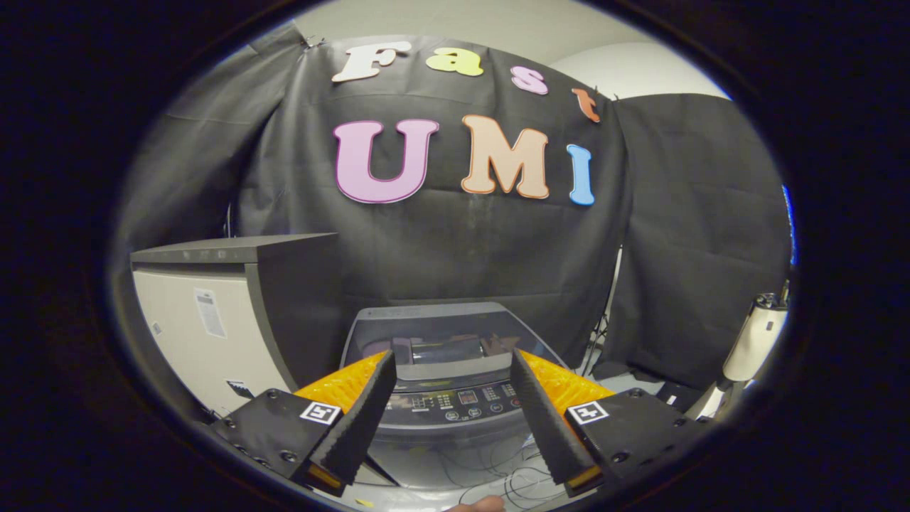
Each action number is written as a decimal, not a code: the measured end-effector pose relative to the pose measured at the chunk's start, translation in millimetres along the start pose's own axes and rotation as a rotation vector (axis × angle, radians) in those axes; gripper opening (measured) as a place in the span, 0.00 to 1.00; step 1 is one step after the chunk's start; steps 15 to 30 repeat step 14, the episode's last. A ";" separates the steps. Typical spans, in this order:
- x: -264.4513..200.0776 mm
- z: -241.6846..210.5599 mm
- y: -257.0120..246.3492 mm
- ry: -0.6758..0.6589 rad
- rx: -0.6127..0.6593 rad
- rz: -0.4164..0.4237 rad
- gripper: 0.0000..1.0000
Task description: Put the clothes into the washing machine and then close the washing machine lid.
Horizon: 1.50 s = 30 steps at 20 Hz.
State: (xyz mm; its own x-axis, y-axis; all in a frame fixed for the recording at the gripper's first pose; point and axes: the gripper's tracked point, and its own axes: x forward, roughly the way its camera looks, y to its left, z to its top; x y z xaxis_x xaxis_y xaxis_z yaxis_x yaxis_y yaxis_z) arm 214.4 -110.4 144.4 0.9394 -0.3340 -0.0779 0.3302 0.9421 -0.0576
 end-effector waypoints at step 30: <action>-35.2 22.1 -9.6 -0.041 -0.004 0.034 1.00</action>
